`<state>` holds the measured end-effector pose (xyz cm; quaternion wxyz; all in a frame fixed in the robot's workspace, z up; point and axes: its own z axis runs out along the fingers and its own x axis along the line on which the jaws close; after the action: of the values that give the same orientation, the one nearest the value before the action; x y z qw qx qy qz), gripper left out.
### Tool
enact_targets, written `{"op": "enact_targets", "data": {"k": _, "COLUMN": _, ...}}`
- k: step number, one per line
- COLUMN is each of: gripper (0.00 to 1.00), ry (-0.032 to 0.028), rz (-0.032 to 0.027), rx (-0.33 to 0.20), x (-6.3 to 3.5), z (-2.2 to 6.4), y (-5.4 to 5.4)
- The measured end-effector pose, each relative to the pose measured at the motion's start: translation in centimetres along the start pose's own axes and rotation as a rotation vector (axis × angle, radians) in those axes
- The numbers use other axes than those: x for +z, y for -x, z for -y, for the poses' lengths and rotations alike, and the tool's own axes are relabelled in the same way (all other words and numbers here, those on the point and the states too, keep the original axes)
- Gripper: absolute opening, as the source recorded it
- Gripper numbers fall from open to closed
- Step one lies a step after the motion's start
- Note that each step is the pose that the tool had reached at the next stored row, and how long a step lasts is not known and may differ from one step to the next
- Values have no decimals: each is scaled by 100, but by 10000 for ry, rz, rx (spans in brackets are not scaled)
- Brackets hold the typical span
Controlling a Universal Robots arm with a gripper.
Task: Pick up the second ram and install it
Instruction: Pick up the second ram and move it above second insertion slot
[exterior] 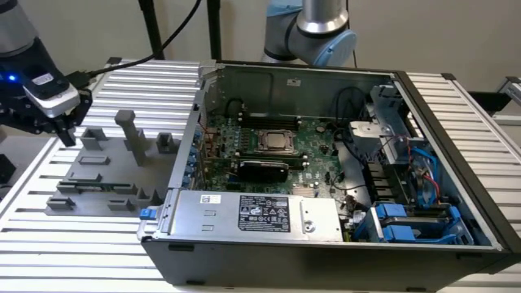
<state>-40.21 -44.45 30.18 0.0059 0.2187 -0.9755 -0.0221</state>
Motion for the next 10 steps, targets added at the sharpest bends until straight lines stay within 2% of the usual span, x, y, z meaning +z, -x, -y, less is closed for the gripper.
{"op": "enact_targets", "data": {"k": 10, "gripper": 0, "ry": -36, "rz": -47, "rx": -1815, "x": 64, "z": 3, "y": 0}}
